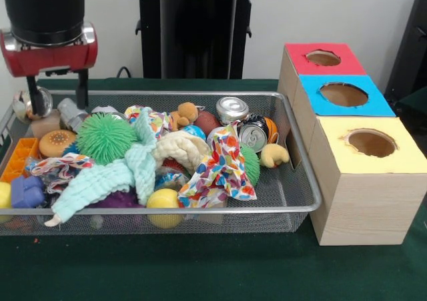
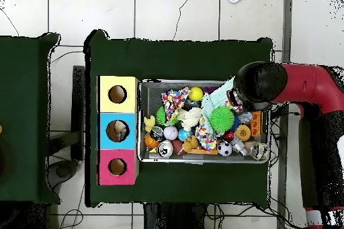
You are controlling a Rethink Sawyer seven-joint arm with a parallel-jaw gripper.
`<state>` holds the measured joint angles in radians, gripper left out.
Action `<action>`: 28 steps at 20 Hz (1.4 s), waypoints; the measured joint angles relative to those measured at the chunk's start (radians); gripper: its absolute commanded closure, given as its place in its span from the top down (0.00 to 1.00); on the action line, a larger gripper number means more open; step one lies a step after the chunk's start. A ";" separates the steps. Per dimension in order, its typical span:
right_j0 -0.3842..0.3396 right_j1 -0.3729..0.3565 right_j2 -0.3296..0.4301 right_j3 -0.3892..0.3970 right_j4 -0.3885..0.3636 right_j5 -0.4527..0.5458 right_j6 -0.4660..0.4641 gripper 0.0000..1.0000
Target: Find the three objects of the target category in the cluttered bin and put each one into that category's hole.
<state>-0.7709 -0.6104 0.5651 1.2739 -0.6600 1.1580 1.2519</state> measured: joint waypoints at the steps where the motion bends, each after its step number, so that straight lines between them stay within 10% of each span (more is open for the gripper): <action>1: -0.007 0.007 0.000 0.000 -0.001 -0.012 0.000 1.00; 28: -0.058 0.253 0.022 -0.138 -0.060 -0.043 0.000 1.00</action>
<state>-0.8287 -0.3575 0.5872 1.1360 -0.7197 1.1151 1.2519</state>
